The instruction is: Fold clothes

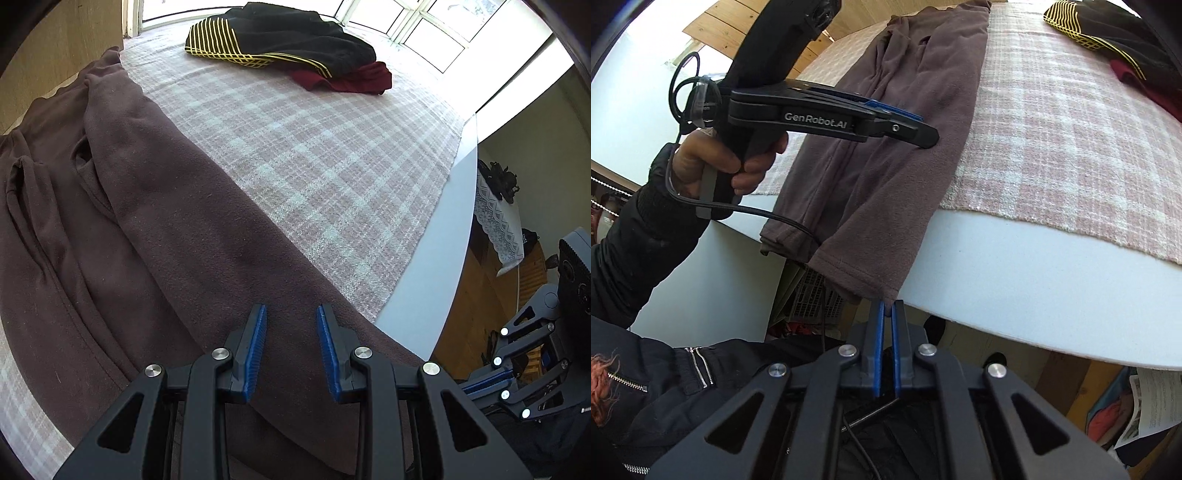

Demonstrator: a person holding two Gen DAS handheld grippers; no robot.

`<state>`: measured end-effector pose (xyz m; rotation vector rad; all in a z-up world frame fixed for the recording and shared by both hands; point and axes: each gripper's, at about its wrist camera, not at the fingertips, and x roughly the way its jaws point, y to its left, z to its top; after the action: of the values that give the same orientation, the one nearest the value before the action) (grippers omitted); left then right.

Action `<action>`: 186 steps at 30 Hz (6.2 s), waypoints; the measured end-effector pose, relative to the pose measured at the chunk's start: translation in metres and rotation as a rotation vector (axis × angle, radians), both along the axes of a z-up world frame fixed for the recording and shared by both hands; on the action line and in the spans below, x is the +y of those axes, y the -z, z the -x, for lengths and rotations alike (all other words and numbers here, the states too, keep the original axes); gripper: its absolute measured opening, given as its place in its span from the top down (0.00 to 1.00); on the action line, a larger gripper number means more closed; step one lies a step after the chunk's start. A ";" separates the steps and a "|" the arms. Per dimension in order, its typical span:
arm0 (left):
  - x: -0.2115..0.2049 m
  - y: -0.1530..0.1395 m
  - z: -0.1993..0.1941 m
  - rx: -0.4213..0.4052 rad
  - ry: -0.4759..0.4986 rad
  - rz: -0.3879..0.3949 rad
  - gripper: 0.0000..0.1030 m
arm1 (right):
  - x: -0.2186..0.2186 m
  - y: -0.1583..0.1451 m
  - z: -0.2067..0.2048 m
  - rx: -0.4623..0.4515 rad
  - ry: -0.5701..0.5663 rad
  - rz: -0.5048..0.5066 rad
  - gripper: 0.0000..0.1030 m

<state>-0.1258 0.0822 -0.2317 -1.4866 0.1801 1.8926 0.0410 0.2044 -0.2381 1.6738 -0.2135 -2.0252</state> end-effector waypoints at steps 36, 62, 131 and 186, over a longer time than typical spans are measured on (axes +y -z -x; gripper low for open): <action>-0.142 -0.019 -0.124 0.126 -0.482 0.158 0.61 | -0.085 -0.032 0.075 0.233 -0.002 -0.274 0.66; -0.147 0.016 -0.132 -0.097 -0.501 0.015 0.55 | -0.038 0.009 0.029 0.015 0.205 -0.121 0.62; -0.209 -0.040 0.145 -0.152 -0.420 -0.394 0.38 | 0.049 0.009 0.312 -0.401 0.436 0.421 0.77; -0.194 -0.015 0.045 -0.063 -0.447 -0.145 0.76 | -0.003 -0.058 0.138 0.196 0.001 -0.264 0.74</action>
<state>-0.1712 -0.1119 -0.2162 -1.5764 -0.3402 2.1433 -0.0969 0.2009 -0.1796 1.6080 0.1258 -2.2808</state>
